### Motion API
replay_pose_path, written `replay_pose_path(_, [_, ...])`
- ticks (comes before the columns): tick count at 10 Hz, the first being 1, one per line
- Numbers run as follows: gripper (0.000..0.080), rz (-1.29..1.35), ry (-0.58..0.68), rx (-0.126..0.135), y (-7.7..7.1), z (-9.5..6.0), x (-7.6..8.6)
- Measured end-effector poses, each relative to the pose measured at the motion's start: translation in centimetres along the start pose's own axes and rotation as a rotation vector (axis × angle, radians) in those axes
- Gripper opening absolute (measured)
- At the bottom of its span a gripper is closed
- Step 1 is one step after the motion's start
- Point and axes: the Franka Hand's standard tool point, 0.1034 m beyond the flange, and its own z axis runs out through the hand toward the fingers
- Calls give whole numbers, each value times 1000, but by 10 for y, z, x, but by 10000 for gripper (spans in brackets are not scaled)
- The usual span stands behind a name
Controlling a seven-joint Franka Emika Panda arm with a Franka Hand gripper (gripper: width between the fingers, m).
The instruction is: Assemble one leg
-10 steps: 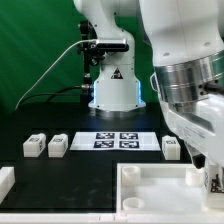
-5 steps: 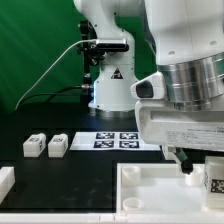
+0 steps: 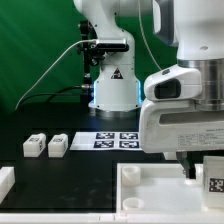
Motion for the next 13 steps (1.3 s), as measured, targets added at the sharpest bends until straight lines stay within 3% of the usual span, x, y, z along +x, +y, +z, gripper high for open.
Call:
replay_pose_path(1, [395,94,-2,6,-1,0,0])
replay_pose_path(2, [295,194,-2,6,-1,0,0])
replay_pose_path(4, [295,452,-7,18,0,0,1])
replay_pose_path(6, [295,920,5,14,-1,1,2])
replay_pose_path(7, [295,1154,17,40,1,2,4])
replay_pose_path(9, [295,1355,-15,83,3,2,4])
replay_pose_path(12, [301,1430,-23,87,2,3,3])
replay_pose_path(13, [493,1387,-22,87,2,4,3])
